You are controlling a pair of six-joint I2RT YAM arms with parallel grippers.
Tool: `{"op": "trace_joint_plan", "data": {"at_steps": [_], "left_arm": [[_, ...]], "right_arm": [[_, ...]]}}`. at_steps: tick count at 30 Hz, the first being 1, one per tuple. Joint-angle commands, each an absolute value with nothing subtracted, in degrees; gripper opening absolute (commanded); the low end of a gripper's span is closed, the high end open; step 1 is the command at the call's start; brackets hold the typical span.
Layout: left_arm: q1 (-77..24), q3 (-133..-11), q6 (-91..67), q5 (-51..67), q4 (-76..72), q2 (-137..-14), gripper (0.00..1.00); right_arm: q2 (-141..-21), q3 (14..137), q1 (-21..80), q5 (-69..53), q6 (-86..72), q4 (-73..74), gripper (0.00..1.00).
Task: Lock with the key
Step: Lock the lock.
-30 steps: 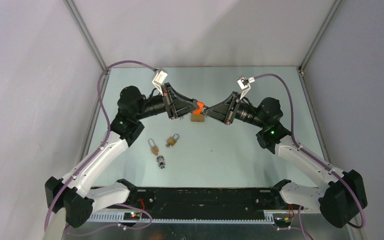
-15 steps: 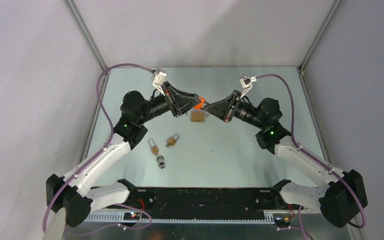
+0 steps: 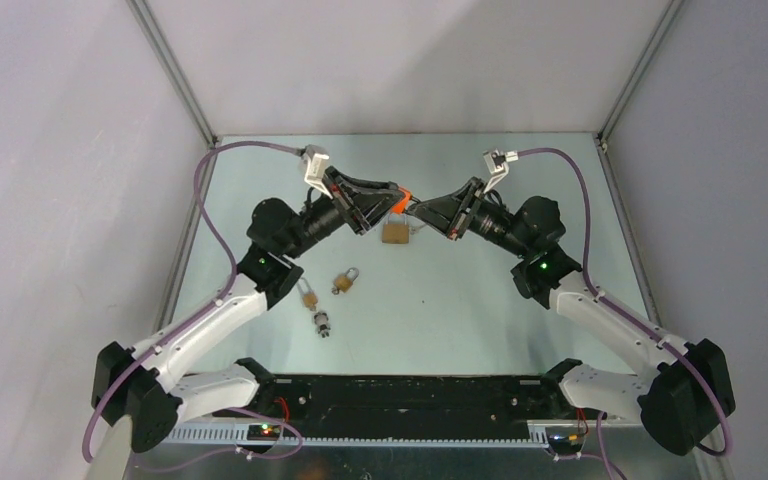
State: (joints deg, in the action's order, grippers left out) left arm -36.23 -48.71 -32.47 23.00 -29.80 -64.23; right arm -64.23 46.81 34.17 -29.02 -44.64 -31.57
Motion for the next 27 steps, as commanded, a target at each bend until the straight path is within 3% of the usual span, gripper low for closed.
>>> {"op": "trace_joint_plan", "data": {"at_steps": [1, 13, 22, 24, 27], "left_arm": [[-46.75, -42.42, -31.38, 34.52, -15.23, -70.29, 0.0], [-47.28, -41.4, -31.69, 33.0, -16.68, -71.18, 0.0], [-38.35, -44.11, -36.91, 32.15, -17.4, -65.08, 0.0], [-37.58, -45.46, -37.76, 33.01, -17.41, -64.07, 0.0], [-37.45, -47.45, -40.2, 33.41, -17.83, -63.72, 0.0]], "right_arm": [[-64.65, 52.88, 39.45, -30.84, -48.59, -51.52, 0.0], [-67.07, 53.41, 38.9, -31.51, -50.04, -51.55, 0.0], [-62.89, 51.18, 30.01, -37.16, -42.58, -24.54, 0.0], [-61.84, 50.32, 27.89, -37.96, -40.83, -19.72, 0.06], [-59.68, 48.43, 26.79, -36.3, -40.13, -18.36, 0.27]]}}
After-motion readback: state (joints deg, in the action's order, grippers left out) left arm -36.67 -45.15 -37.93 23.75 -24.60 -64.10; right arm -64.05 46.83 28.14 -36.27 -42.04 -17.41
